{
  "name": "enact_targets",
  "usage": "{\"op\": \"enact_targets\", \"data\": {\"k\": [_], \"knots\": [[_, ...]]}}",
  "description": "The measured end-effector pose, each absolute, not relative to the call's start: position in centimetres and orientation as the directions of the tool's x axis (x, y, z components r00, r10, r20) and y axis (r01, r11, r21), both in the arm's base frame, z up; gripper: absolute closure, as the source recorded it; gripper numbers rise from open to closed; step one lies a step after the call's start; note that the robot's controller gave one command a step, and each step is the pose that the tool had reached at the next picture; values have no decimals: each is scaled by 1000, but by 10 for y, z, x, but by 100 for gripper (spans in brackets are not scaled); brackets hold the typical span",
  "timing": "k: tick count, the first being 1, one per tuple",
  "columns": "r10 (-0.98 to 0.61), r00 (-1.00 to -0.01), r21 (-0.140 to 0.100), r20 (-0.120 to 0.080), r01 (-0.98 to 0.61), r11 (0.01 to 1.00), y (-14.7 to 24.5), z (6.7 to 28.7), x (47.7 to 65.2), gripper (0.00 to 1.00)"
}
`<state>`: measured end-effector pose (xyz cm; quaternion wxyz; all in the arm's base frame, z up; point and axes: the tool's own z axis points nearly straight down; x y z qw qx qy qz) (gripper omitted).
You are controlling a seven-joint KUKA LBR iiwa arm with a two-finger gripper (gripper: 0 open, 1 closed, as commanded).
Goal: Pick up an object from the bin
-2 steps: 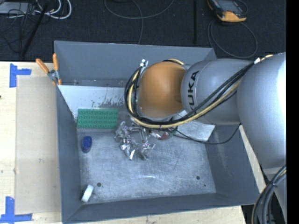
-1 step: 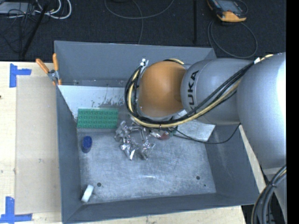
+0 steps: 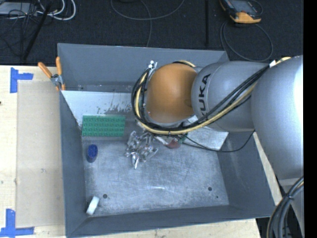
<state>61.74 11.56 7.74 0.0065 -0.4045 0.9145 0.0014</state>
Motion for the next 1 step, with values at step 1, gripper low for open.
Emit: {"op": "enact_targets", "data": {"k": [1], "knots": [[-738,-675,-5,-8,-738,675,118,169,620,100]]}}
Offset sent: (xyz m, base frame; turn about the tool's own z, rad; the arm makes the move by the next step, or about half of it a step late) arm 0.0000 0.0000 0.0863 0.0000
